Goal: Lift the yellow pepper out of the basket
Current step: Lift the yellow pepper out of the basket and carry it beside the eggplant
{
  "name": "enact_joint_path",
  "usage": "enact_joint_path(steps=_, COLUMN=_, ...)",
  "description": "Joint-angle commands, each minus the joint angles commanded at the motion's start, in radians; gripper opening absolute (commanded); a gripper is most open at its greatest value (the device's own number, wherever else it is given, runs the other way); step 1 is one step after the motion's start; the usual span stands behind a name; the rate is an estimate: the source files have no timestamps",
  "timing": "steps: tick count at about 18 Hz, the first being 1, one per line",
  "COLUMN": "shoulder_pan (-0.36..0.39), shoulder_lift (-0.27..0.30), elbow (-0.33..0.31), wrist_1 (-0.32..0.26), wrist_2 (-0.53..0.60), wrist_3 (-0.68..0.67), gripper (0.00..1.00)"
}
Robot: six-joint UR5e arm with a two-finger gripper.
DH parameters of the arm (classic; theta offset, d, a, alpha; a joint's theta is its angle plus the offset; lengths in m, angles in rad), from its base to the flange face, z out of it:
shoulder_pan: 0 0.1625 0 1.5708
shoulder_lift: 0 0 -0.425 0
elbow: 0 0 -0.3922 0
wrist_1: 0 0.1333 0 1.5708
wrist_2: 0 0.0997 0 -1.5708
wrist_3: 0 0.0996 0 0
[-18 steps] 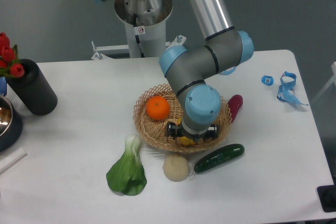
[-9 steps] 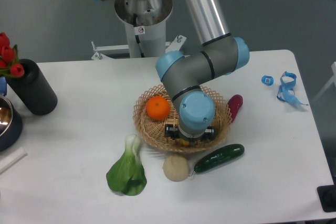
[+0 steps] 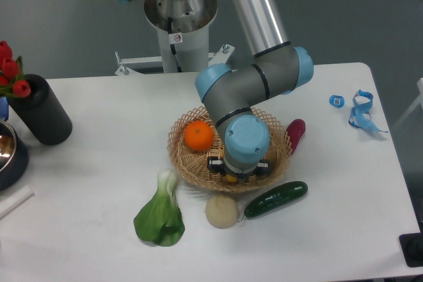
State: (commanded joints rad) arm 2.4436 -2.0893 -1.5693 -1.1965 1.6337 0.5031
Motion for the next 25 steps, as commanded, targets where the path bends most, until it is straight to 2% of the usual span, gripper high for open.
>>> enact_joint_path(steps=4, shoulder_pan=0.009, shoulder_lift=0.040, elbow=0.002, wrist_1=0.003, wrist_2=0.000, wrist_3=0.012, gripper=0.21)
enact_joint_path(steps=5, shoulder_pan=0.017, shoulder_lift=0.054, elbow=0.009, wrist_1=0.005, wrist_2=-0.003, wrist_3=0.056, gripper=0.21)
enact_joint_path(steps=9, shoulder_pan=0.087, shoulder_lift=0.101, elbow=0.015, wrist_1=0.008, wrist_2=-0.017, wrist_3=0.133, gripper=0.21)
enact_joint_path(steps=13, shoulder_pan=0.147, shoulder_lift=0.097, elbow=0.063, wrist_1=0.006, wrist_2=-0.018, wrist_3=0.175, gripper=0.21)
enact_joint_path(steps=21, shoulder_pan=0.281, shoulder_lift=0.071, elbow=0.129, wrist_1=0.005, wrist_2=-0.081, wrist_3=0.569, gripper=0.17)
enact_joint_path(steps=23, shoulder_pan=0.307, shoulder_lift=0.058, elbow=0.137, wrist_1=-0.002, wrist_2=-0.097, wrist_3=0.603, gripper=0.23)
enact_joint_path(steps=25, shoulder_pan=0.313, shoulder_lift=0.046, elbow=0.137, wrist_1=0.006, wrist_2=-0.103, wrist_3=0.603, gripper=0.22)
